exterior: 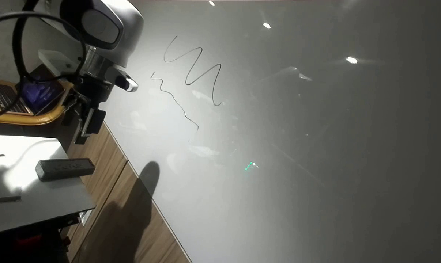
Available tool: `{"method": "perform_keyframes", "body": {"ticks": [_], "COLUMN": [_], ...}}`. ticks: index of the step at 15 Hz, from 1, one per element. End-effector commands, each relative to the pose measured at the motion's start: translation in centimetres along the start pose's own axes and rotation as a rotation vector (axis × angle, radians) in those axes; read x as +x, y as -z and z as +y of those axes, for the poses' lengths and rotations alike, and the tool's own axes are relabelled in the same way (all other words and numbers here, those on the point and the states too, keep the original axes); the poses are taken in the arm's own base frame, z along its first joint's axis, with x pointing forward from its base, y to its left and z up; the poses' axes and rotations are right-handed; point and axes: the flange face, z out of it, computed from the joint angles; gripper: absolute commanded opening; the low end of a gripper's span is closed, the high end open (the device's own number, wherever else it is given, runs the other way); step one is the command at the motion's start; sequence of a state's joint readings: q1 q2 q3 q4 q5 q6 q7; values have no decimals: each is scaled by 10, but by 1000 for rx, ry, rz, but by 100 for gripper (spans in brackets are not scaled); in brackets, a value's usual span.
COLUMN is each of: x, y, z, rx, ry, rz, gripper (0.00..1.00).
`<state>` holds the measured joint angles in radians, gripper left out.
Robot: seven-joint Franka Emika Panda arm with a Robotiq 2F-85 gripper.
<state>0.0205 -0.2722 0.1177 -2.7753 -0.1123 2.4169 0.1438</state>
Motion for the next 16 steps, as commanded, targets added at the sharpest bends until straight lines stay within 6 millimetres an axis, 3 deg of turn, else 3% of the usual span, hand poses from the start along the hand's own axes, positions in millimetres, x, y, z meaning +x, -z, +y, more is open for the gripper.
{"method": "perform_keyframes", "body": {"ticks": [1,9,16], "x": [8,9,10], "y": [-23,-70,-85], "z": [-2,3,17], "rx": [15,24,-11], "ry": [20,8,40], "rz": [9,-33,-26], "gripper": [100,100,100]}}
